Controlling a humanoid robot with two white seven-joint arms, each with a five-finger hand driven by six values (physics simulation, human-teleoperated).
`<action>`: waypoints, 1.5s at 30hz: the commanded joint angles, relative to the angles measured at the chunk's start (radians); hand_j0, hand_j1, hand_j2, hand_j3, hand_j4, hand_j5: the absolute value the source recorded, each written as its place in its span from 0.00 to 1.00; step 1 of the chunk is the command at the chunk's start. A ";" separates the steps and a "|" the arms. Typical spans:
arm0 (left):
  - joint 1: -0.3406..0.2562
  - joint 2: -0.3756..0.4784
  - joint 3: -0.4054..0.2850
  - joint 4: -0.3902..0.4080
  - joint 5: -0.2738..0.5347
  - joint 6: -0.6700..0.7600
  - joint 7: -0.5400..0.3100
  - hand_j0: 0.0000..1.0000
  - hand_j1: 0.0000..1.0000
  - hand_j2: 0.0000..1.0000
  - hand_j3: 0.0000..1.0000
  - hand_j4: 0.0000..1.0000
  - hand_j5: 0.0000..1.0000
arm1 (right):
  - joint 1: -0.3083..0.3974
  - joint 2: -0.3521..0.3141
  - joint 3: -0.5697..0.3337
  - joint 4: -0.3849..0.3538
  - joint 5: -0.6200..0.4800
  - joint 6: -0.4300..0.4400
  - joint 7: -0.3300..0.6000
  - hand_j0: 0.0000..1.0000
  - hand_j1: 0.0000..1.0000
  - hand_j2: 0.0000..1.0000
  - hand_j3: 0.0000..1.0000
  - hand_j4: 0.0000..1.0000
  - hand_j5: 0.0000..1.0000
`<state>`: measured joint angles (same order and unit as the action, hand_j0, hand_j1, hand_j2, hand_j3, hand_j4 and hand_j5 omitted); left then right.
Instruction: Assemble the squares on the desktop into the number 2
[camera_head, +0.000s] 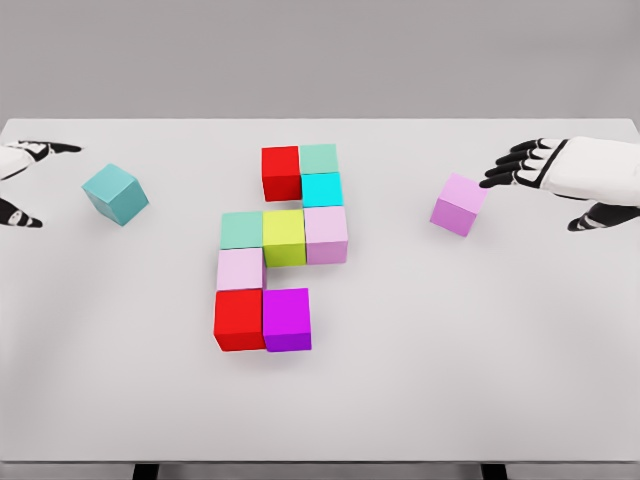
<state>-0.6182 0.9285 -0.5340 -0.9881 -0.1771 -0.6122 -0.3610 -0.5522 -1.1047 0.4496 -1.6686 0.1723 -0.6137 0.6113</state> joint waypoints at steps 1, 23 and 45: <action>0.000 0.001 -0.003 0.065 0.007 0.001 -0.007 1.00 1.00 1.00 1.00 1.00 1.00 | 0.000 -0.001 0.000 -0.002 -0.007 0.003 0.000 1.00 1.00 1.00 1.00 1.00 1.00; -0.218 -0.172 -0.086 0.121 -0.122 0.001 -0.250 1.00 1.00 1.00 1.00 1.00 1.00 | -0.201 0.134 0.215 0.125 0.202 0.003 0.000 1.00 1.00 1.00 1.00 1.00 1.00; -0.235 -0.237 -0.086 0.105 -0.280 0.001 -0.250 1.00 1.00 1.00 1.00 1.00 1.00 | -0.370 0.307 0.429 0.294 0.400 0.003 0.000 1.00 1.00 1.00 1.00 1.00 1.00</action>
<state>-0.8529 0.6961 -0.6210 -0.8836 -0.4431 -0.6135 -0.6113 -0.9235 -0.8058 0.8741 -1.3828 0.5601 -0.6130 0.6112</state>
